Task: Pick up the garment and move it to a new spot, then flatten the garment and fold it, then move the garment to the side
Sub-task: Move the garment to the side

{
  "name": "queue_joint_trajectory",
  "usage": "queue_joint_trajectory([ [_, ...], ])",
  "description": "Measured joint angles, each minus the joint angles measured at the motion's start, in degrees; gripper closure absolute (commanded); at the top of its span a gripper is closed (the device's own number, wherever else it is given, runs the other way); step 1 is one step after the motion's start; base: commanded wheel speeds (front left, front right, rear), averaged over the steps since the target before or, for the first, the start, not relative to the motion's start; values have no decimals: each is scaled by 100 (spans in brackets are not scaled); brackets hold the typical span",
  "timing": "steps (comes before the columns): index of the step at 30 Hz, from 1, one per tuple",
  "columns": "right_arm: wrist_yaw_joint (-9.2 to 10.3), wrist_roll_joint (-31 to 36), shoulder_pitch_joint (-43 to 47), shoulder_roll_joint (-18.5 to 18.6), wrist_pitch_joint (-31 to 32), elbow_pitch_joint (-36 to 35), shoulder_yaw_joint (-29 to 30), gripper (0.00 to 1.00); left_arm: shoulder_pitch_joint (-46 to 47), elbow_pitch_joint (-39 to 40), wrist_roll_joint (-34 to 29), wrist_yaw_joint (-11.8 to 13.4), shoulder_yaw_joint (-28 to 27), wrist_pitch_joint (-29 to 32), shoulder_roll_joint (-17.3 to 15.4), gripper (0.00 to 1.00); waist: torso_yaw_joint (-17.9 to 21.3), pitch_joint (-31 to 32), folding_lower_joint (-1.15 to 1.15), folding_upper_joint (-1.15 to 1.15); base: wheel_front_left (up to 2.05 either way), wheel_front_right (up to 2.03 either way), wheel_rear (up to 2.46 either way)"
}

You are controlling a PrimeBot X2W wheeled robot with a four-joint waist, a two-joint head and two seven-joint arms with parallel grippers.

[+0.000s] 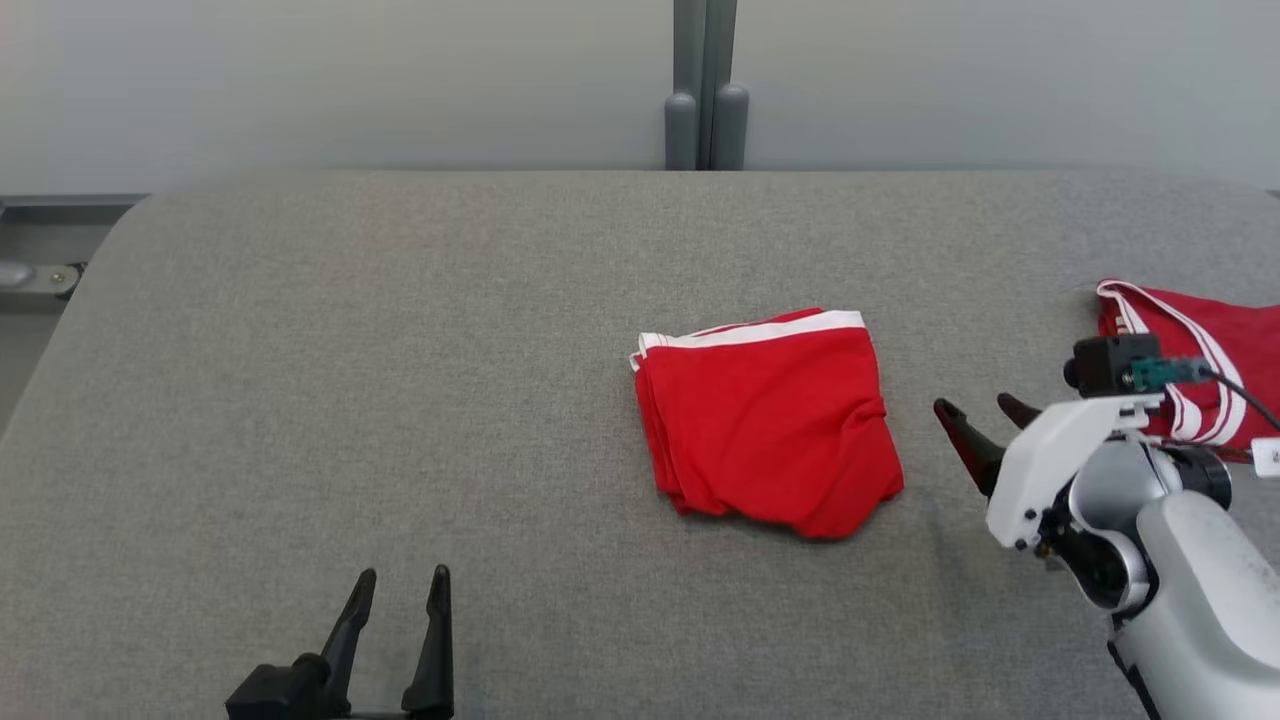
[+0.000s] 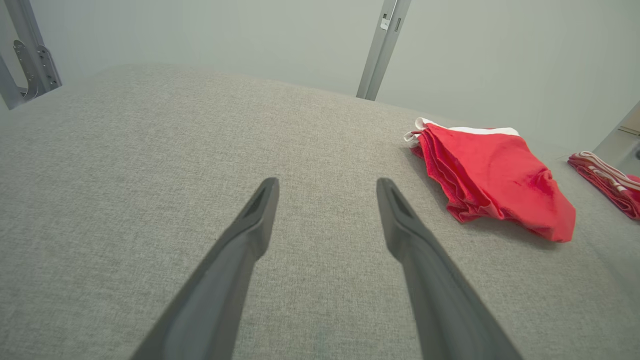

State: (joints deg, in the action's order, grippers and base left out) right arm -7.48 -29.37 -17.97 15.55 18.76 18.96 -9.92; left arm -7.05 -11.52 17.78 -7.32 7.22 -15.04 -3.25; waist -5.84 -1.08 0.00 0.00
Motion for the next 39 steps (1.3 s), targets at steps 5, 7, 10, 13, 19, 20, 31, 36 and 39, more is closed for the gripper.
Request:
queue_joint_trajectory([
  [5,-1,-223,-802,65,648,417,-197,0,298,-11,69,-4,182,0,15,0,-122,-327,0,0,0,0,0],
  [7,-1,-255,-1020,54,766,677,-274,0,442,-27,86,-5,266,0,23,0,-184,-463,0,0,0,0,0],
  [10,-1,-212,-1279,59,823,1122,-356,0,605,-56,132,-5,341,0,25,0,-296,-647,0,0,0,0,0],
  [13,-1,-196,-1458,-8,840,1547,-409,0,710,-68,171,-5,391,0,27,0,-422,-798,0,0,0,0,0],
  [19,-1,-612,-1646,-250,670,1970,-526,33,782,-77,187,-5,376,0,29,0,-591,-1034,0,0,0,0,0],
  [20,-1,-740,-1692,-278,608,1991,-511,100,788,-76,197,-5,357,0,30,0,-596,-1064,0,0,0,0,0],
  [31,-1,-1671,-1681,-207,426,1630,-1150,100,742,18,192,-5,261,0,35,0,-28,-1101,0,0,0,0,0],
  [36,-1,-1850,-1623,75,436,1363,-1413,100,749,137,94,-5,227,-1,37,0,528,-1061,0,0,0,0,0],
  [39,-1,-1838,-1611,394,438,1209,-1543,100,774,146,46,-7,311,0,29,0,1004,-1066,0,0,0,0,0],
])
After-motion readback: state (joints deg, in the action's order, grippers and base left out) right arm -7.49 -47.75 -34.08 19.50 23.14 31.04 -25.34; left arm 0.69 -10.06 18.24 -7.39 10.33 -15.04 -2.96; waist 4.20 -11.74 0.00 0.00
